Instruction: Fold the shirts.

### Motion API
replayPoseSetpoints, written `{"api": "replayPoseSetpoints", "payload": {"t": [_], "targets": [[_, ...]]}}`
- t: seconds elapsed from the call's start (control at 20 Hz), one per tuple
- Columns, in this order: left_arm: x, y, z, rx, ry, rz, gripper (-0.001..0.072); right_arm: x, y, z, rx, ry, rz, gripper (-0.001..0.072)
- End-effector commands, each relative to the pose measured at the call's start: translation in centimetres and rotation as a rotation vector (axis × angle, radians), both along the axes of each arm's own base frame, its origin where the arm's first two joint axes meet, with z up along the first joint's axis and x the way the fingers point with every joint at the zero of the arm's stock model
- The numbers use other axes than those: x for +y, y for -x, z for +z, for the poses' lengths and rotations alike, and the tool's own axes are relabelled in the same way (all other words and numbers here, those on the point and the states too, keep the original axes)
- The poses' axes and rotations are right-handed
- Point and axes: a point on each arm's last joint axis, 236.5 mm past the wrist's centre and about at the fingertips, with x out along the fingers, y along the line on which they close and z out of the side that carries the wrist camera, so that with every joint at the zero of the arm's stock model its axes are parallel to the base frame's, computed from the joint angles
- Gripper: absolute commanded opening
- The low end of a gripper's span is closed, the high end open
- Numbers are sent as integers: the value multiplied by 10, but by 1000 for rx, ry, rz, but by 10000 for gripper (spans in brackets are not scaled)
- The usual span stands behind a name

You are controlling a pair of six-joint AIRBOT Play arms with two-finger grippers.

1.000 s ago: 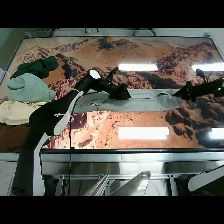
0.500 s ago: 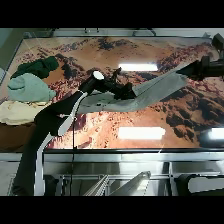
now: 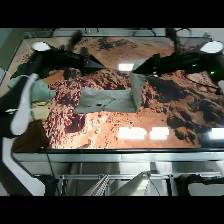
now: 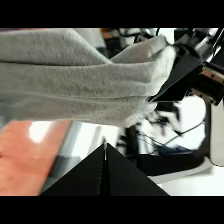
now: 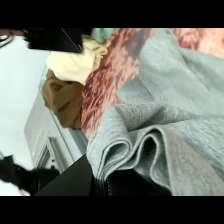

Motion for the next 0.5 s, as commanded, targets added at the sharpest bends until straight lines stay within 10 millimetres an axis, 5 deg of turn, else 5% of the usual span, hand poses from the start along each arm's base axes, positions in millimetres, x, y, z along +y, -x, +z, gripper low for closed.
{"api": "replayPoseSetpoints", "payload": {"t": [0.0,0.15,0.35,0.4,0.45], "targets": [[114,1,21,-97,-176,171,1,79,-9,-26,-45,27,-46,13],[173,12,28,-110,-187,299,0,147,-5,-97,17,74,-55,13],[203,36,16,-86,-187,386,0,239,22,-167,36,106,46,14],[204,41,12,-83,-187,399,1,255,36,-175,58,101,93,67],[203,45,9,-76,-186,412,0,265,49,-177,71,94,142,295]]}}
